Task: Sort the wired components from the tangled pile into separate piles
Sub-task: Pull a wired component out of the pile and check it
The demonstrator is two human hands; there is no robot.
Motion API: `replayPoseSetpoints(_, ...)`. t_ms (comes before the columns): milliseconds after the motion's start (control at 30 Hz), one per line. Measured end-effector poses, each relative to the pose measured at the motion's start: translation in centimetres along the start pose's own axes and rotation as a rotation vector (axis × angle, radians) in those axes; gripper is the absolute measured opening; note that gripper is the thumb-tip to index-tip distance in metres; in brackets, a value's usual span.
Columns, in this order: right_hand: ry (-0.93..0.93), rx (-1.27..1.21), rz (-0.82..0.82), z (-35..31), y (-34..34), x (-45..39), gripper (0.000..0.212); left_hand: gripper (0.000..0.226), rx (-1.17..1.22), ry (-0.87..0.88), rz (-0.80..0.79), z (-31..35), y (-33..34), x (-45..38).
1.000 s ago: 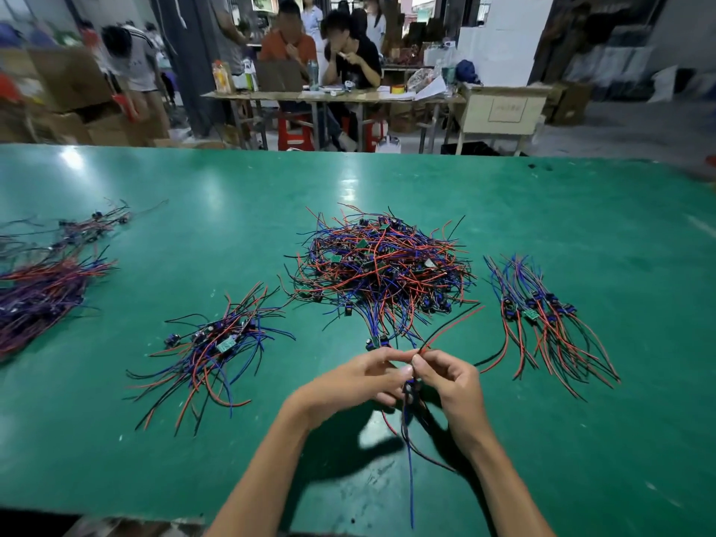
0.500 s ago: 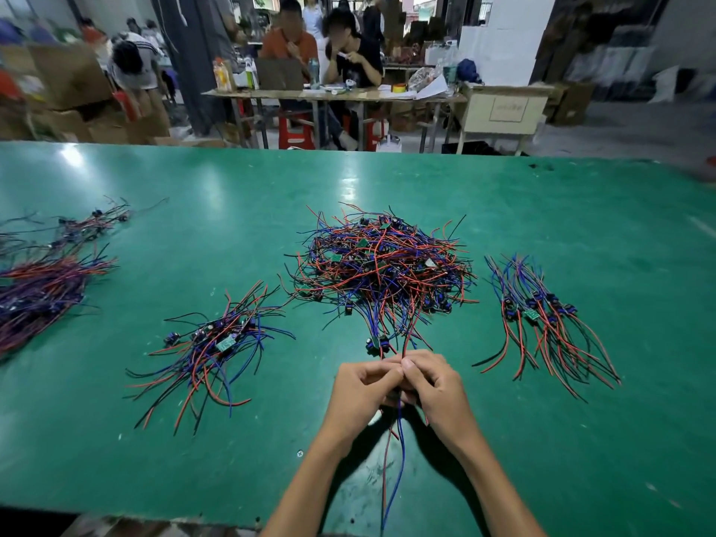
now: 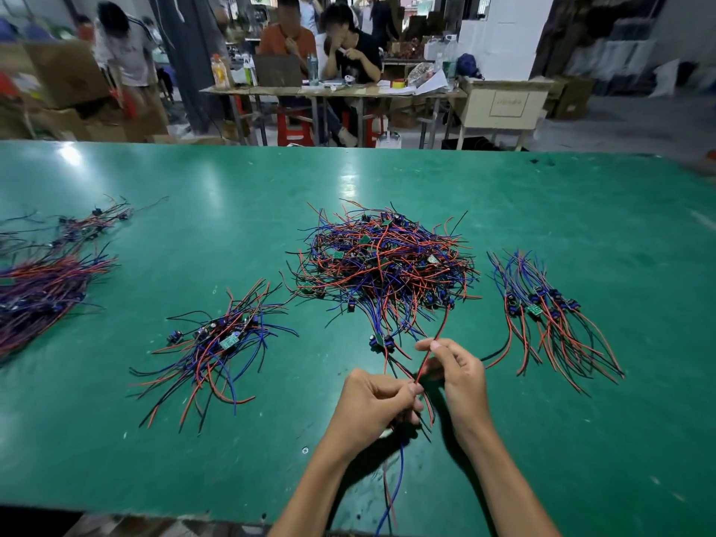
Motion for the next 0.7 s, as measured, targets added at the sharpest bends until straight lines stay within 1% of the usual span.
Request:
replayPoseSetpoints(133, 0.035, -0.081, 0.073, 0.3, -0.6, -0.6, 0.03, 0.02, -0.058, 0.012, -0.053, 0.4, 0.1, 0.1)
replayPoseSetpoints(233, 0.066, -0.137, 0.093, 0.5, -1.2, -1.0, 0.033, 0.018, -0.075, 0.014, -0.096, 0.5, 0.1, 0.2)
replayPoseSetpoints(300, 0.082, -0.226, 0.112, 0.6, -1.5, -1.2, 0.035, 0.016, -0.063, 0.006, -0.13, 0.5, 0.1, 0.2)
replayPoseSetpoints(367, 0.105, -0.304, 0.13, 0.8, -1.8, -1.2, 0.03, 0.015, -0.057, -0.003, -0.15, 0.4, 0.0, 0.3)
replayPoseSetpoints(500, 0.092, -0.311, 0.1, 0.7, -1.9, -1.4, 0.027, 0.013, -0.006, 0.016, -0.133, 0.5, -0.4, 0.3)
replayPoseSetpoints(567, 0.073, -0.235, 0.058, 0.5, -1.5, -1.3, 0.029, 0.013, 0.072, 0.052, -0.076, 0.9, -0.7, 0.2)
replayPoseSetpoints(633, -0.023, 0.014, 0.01, 0.1, -0.9, -0.7, 0.021, 0.018, 0.202, 0.046, 0.028, 1.1, -1.4, 0.0)
replayPoseSetpoints(667, -0.096, 0.16, -0.039, 0.0, -0.4, -0.2, 0.014, 0.022, 0.297, 0.021, 0.079, 1.1, -1.7, -0.2)
replayPoseSetpoints(700, -0.16, 0.292, -0.112, -0.1, 0.3, 0.3, 0.013, 0.023, 0.4, -0.004, 0.12, 1.1, -1.9, -0.3)
Point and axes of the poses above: each hand's wrist, its own x-axis away from the middle knuckle, its own y-axis out of the palm, z = x × y, the point moved 5 cm from there along -x, towards the middle knuckle, and after that the axes turned 2 degrees about x, right-handed, at the moved point
